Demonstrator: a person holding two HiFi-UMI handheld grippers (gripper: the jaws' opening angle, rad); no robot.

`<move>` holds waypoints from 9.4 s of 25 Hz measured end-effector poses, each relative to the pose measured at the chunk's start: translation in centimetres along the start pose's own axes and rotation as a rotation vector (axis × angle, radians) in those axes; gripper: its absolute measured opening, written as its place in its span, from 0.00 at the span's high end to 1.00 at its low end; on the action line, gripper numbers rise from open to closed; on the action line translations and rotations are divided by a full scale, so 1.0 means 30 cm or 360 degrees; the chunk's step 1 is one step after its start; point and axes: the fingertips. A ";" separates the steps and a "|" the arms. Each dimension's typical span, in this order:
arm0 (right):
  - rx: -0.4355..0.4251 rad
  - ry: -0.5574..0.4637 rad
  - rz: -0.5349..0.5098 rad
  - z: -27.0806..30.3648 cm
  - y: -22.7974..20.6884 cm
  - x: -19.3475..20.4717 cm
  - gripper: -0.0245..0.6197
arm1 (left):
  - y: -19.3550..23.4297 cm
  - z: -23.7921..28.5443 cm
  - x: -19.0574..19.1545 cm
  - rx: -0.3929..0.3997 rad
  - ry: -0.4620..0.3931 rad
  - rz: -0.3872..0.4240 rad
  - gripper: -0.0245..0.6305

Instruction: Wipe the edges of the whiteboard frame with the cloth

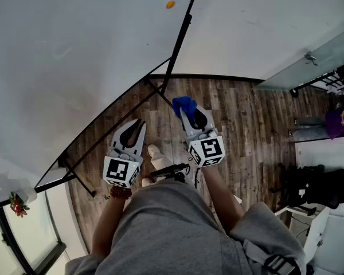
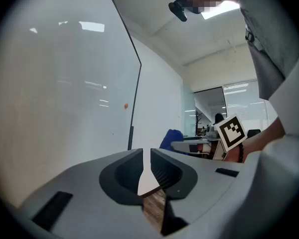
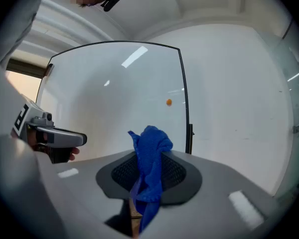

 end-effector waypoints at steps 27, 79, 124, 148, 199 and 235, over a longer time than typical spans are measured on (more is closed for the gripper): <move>-0.0132 0.0285 0.0086 0.602 -0.496 0.558 0.78 | 0.294 0.195 0.055 -0.0493 0.0078 -0.0091 0.88; -0.0289 0.0566 -0.0136 1.073 -0.482 0.897 0.77 | 0.514 -0.028 0.110 -0.0859 0.0031 -0.0196 0.90; -0.0504 0.0543 0.0031 1.030 -0.191 0.874 0.77 | 0.535 -0.060 0.141 -0.0800 0.0085 -0.0195 0.91; -0.0575 0.0542 0.0085 1.006 -0.060 0.848 0.77 | 0.569 -0.141 0.167 -0.0839 0.0106 -0.0205 0.91; -0.0644 0.0609 0.0237 0.940 0.325 0.779 0.77 | 0.618 -0.516 0.213 -0.1002 0.0027 -0.0311 0.91; -0.0672 0.0660 0.0227 0.905 0.587 0.744 0.77 | 0.709 -0.786 0.174 -0.1080 -0.0081 -0.0324 0.91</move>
Point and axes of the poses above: the fingertips, and each gripper's own axes: z forward along the fingers, y to its left, x out of its underside, and after that the axes turned 11 degrees about -z, right-handed
